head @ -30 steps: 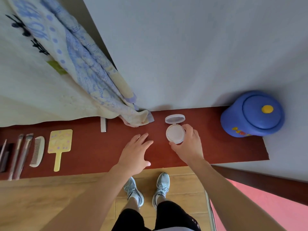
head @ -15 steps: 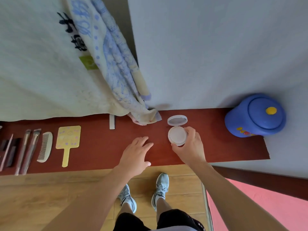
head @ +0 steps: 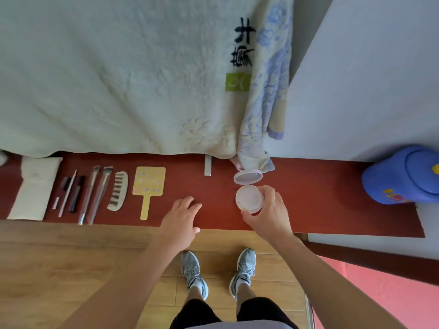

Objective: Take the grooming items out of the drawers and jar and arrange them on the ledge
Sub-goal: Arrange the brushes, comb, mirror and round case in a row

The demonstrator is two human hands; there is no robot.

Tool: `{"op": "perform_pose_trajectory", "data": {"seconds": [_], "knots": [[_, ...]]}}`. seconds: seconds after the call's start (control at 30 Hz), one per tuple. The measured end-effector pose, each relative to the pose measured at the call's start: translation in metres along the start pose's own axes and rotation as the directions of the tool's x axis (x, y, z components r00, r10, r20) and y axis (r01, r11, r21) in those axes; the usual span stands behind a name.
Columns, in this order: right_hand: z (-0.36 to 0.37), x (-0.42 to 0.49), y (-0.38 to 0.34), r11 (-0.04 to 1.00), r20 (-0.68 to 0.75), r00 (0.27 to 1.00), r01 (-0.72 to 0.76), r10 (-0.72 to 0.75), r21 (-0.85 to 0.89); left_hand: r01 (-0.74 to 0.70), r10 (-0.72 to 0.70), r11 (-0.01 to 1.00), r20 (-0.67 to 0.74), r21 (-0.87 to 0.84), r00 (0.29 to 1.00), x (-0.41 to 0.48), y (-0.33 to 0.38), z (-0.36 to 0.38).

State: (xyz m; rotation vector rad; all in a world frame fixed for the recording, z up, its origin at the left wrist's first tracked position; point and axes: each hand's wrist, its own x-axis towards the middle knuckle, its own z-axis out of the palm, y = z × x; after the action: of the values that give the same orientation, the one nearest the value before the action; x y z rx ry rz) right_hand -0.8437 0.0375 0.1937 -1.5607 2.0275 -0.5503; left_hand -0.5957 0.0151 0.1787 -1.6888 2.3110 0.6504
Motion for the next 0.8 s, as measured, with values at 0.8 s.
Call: {"op": "perform_pose_trajectory", "data": {"seconds": [0.8], "knots": [[0.124, 0.024, -0.103, 0.994, 0.060, 0.992, 0.108, -0.107, -0.007, -0.019, 0.010, 0.982, -0.053, -0.186, 0.999, -0.012, -0.080, 0.002]]}}
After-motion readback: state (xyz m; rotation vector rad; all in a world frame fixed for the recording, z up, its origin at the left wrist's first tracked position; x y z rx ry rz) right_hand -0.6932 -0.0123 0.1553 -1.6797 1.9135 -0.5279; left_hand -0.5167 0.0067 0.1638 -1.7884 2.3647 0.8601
